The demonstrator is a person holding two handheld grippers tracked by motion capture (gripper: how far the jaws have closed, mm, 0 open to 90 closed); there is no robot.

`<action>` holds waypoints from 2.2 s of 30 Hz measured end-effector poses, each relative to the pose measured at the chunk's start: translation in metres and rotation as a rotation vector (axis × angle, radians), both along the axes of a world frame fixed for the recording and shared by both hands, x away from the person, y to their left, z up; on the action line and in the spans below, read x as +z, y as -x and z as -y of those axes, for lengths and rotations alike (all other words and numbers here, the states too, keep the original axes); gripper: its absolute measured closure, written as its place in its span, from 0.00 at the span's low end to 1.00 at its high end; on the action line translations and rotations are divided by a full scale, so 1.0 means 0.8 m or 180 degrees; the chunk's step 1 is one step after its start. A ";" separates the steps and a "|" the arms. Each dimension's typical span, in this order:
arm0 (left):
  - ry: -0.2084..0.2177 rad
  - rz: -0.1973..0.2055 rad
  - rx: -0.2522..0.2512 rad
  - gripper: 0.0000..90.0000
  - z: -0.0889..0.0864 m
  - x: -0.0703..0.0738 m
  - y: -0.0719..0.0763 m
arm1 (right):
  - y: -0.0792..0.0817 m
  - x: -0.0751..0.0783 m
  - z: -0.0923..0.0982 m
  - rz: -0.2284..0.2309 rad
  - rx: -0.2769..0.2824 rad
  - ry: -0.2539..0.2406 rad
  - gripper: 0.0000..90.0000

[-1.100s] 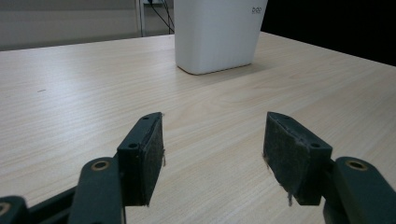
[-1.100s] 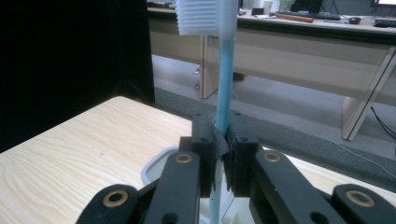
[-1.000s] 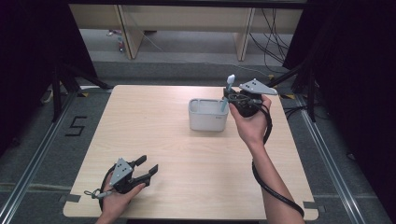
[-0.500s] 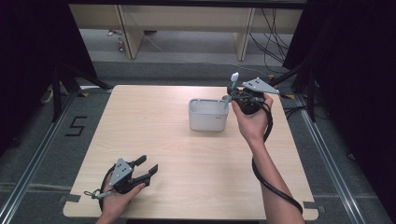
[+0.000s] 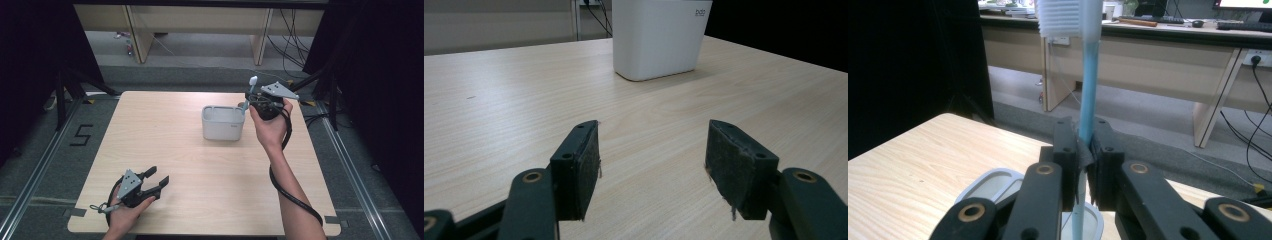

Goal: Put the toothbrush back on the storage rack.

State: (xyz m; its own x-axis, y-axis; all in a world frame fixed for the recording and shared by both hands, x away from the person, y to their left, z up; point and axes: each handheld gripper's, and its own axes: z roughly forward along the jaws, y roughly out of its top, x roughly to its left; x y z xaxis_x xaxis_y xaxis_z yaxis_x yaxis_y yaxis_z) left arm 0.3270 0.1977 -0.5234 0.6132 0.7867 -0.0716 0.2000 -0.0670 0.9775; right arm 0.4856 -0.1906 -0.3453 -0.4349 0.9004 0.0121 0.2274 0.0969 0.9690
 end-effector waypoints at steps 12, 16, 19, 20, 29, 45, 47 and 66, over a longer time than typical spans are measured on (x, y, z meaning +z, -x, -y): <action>-0.0029 0.0027 -0.0009 0.42 0.000 0.000 -0.001 | -0.006 -0.005 -0.005 -0.0002 0.0024 -0.0021 0.94; -0.0036 0.0026 -0.0010 0.42 0.000 0.000 -0.001 | -0.010 -0.012 -0.005 -0.0053 0.0028 -0.0016 0.94; -0.0044 0.0040 -0.0012 0.42 0.000 0.000 -0.001 | -0.013 -0.017 -0.007 -0.0091 0.0024 -0.0035 0.94; -0.0043 0.0049 -0.0012 0.42 0.000 0.000 -0.002 | -0.014 -0.018 -0.006 -0.0088 0.0022 0.0001 0.94; -0.0097 -0.0002 0.0011 0.42 -0.001 0.002 0.000 | -0.018 -0.029 -0.009 -0.0160 0.0026 -0.0019 0.93; -0.0012 0.0007 -0.0006 0.42 -0.001 0.000 -0.001 | -0.024 -0.050 -0.014 -0.0247 0.0013 -0.0009 0.93; -0.0014 0.0017 -0.0012 0.42 -0.001 0.000 -0.001 | -0.025 -0.051 -0.014 -0.0274 0.0022 0.0009 0.93; -0.0017 0.0003 0.0011 0.41 0.000 0.000 0.000 | -0.031 -0.072 -0.018 -0.0316 -0.0040 0.0112 0.93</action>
State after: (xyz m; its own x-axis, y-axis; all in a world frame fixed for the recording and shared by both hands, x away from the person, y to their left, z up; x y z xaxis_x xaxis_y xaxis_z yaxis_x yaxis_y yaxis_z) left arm 0.3271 0.1976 -0.5233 0.6105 0.7892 -0.0667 0.1993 -0.0715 0.9773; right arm 0.5102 -0.1763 -0.4027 -0.4218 0.9064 0.0228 0.3236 0.1270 0.9376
